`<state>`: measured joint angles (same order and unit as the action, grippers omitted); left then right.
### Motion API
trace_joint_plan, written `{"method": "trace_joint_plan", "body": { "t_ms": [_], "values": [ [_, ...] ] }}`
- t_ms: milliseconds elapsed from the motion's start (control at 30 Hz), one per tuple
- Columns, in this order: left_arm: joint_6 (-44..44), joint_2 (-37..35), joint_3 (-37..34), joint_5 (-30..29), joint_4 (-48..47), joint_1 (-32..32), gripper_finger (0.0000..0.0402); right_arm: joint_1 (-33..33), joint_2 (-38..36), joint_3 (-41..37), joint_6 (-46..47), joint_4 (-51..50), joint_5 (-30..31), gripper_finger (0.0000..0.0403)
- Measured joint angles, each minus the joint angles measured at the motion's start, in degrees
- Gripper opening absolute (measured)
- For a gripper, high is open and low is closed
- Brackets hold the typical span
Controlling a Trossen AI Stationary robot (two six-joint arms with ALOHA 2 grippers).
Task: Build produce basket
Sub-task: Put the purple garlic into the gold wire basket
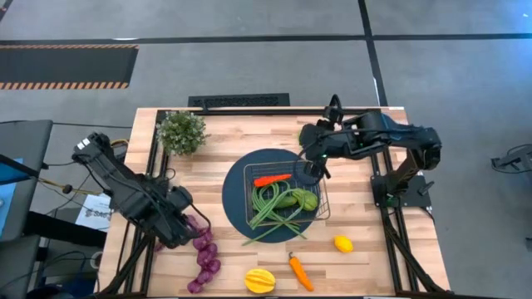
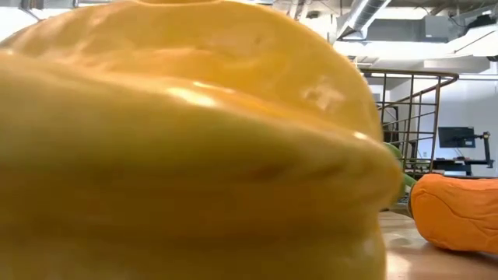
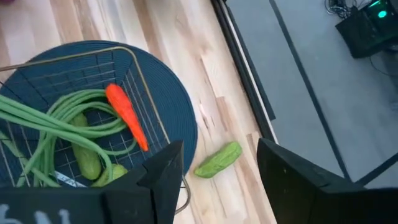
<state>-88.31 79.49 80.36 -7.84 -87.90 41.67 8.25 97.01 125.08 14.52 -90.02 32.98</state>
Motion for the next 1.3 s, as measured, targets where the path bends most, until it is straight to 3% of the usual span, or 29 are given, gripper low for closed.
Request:
{"method": "trace_joint_plan", "body": {
  "t_ms": [433, 567, 767, 900, 1133, 1300],
  "values": [
    [-7.8, 4.8, 0.0, -0.8, -0.5, -2.0, 0.0112, 0.0, 0.9, 0.0, -0.9, 0.0, -0.1, 0.0221],
    [2.1, 4.8, 0.0, -6.5, -1.0, -2.8, 0.0112, 0.0, 0.9, 0.0, -0.9, 0.1, -0.1, 0.0221],
    [21.3, 5.1, 0.0, -2.7, 0.5, -3.8, 0.0112, 0.0, 0.9, 0.0, 0.2, 0.0, -0.1, 0.0221],
    [25.1, 5.0, 0.0, 0.0, 0.2, -4.1, 0.0112, 0.0, 0.9, 0.0, 0.5, 0.0, -0.1, 0.0221],
    [23.9, 5.0, 0.0, 0.0, -0.9, -4.8, 0.0112, 0.0, 0.9, 0.0, 2.7, 0.0, -0.1, 0.0221],
    [29.5, 5.0, 0.0, 0.0, 4.1, -5.4, 0.0117, 0.0, 0.9, 0.0, 3.0, 0.0, -0.8, 0.0221]
  ]
}}
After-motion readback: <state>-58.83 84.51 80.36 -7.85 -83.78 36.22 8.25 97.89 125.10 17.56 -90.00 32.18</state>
